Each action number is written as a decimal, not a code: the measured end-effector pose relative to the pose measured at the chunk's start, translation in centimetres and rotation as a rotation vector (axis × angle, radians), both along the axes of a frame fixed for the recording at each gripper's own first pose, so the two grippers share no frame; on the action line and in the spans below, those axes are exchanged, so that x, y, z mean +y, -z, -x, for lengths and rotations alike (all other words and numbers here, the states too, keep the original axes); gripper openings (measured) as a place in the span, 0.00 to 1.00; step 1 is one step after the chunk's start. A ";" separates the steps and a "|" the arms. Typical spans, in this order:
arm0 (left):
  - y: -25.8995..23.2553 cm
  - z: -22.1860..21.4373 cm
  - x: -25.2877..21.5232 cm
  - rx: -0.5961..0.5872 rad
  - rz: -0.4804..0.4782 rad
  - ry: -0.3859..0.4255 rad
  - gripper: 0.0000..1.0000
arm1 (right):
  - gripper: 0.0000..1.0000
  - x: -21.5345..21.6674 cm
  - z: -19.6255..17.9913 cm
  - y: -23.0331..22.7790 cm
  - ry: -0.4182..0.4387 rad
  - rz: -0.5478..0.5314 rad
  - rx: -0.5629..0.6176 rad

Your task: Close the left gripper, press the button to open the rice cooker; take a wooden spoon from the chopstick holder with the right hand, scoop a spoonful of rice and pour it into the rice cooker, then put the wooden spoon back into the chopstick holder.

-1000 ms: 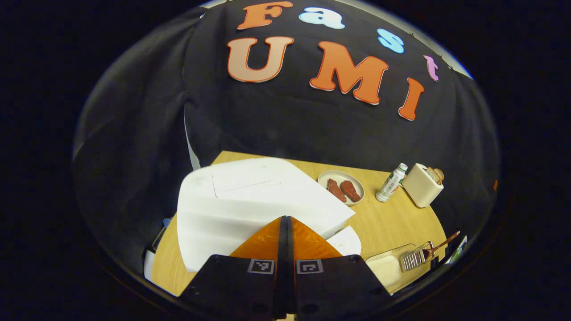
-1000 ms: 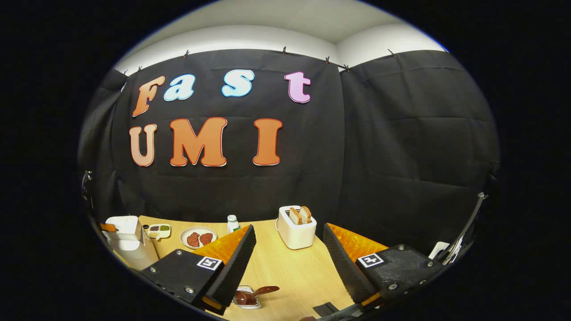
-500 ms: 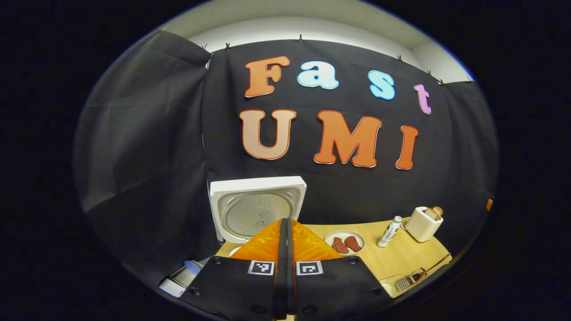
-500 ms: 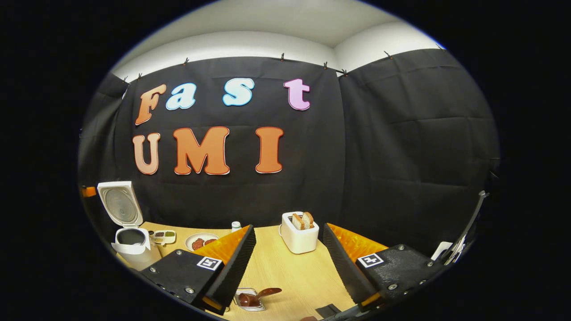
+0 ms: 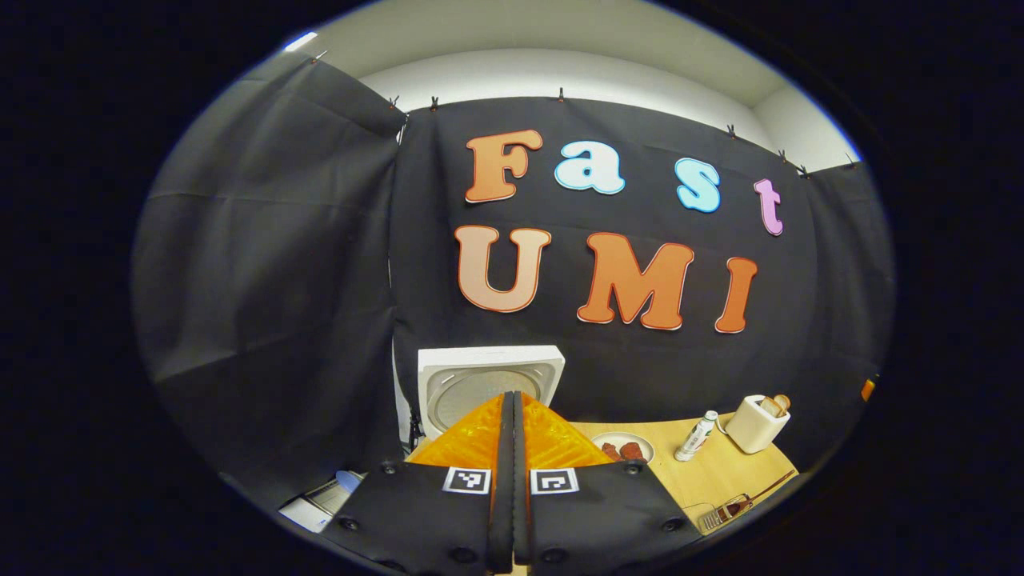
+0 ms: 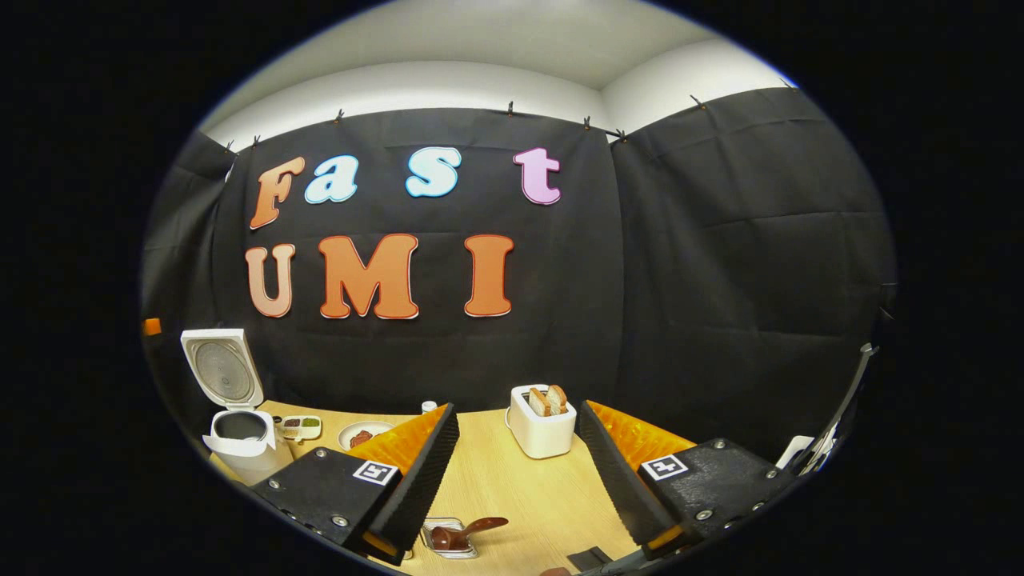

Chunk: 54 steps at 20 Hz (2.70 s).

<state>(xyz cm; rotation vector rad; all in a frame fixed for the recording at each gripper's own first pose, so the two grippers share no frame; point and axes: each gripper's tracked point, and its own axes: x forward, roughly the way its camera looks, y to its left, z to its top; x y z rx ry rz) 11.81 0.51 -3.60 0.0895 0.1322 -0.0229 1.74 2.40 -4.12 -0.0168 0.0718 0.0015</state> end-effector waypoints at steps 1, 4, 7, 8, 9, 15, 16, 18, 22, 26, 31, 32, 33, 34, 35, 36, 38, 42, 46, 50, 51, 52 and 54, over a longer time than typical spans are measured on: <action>-0.1 0.1 0.0 0.000 0.003 -0.003 0.05 | 0.95 0.0 -0.2 0.3 -0.004 -0.011 0.000; -0.3 0.9 0.3 0.000 0.012 -0.001 0.05 | 0.95 0.1 -0.5 1.7 -0.017 -0.040 0.008; -1.4 1.2 0.9 -0.030 0.004 -0.013 0.06 | 1.00 0.2 -1.2 3.8 -0.029 -0.058 0.035; -1.7 1.3 0.9 -0.038 0.000 -0.017 0.19 | 0.95 0.3 -1.3 4.7 -0.033 -0.067 0.046; -2.2 1.7 0.9 -0.047 -0.004 -0.021 0.32 | 0.95 0.4 -1.3 5.5 -0.038 -0.079 0.058; -3.6 3.2 1.6 -0.082 -0.005 -0.045 0.67 | 0.95 0.9 -1.9 12.0 -0.066 -0.167 0.135; -4.0 3.3 2.0 -0.092 -0.014 -0.056 0.77 | 0.95 0.8 -1.9 13.2 -0.065 -0.184 0.155; -4.7 4.0 2.3 -0.108 -0.025 -0.077 0.98 | 0.95 0.8 -2.0 15.7 -0.059 -0.217 0.194; -5.3 5.1 2.4 -0.122 -0.023 -0.089 0.95 | 0.95 1.4 -2.0 19.6 -0.062 -0.309 0.268; -5.6 6.1 3.0 -0.130 -0.049 -0.100 0.98 | 0.95 2.3 -2.4 22.4 -0.062 -0.379 0.310; -6.4 7.1 3.6 -0.158 -0.058 -0.127 0.98 | 0.95 3.7 -2.4 25.3 -0.088 -0.452 0.366; -6.2 7.1 3.7 -0.157 -0.056 -0.129 0.95 | 0.95 4.0 -2.4 25.7 -0.093 -0.473 0.377; -6.1 7.0 3.9 -0.154 -0.062 -0.131 0.96 | 0.95 4.4 -2.2 26.3 -0.096 -0.496 0.389; -5.9 7.3 4.1 -0.149 -0.070 -0.134 0.97 | 0.95 4.8 -2.2 26.6 -0.104 -0.525 0.398; -5.7 7.4 4.3 -0.143 -0.079 -0.137 0.98 | 0.95 5.1 -2.1 26.9 -0.109 -0.558 0.407; -5.7 7.7 4.5 -0.137 -0.084 -0.137 0.93 | 0.95 5.4 -2.1 27.2 -0.116 -0.593 0.417; -5.6 8.1 4.5 -0.130 -0.086 -0.134 0.95 | 0.88 5.7 -2.2 27.7 -0.117 -0.643 0.432; -5.3 8.8 4.6 -0.122 -0.097 -0.132 0.93 | 0.57 6.1 -2.7 27.9 -0.130 -0.730 0.450; -5.0 8.5 4.8 -0.115 -0.088 -0.129 0.93 | 0.18 5.6 -3.1 28.4 -0.108 -0.650 0.450; -4.7 8.3 5.3 -0.110 -0.076 -0.127 0.95 | 0.06 6.1 -3.3 28.2 -0.095 -0.534 0.467; -4.7 8.3 5.3 -0.110 -0.071 -0.125 0.95 | 0.02 6.2 -3.3 27.8 -0.095 -0.503 0.462; -4.9 8.3 5.3 -0.113 -0.069 -0.123 0.98 | 0.02 6.5 -3.2 27.5 -0.101 -0.462 0.457; -5.2 8.2 5.6 -0.120 -0.071 -0.121 0.95 | 0.02 7.1 -3.2 26.5 -0.114 -0.369 0.446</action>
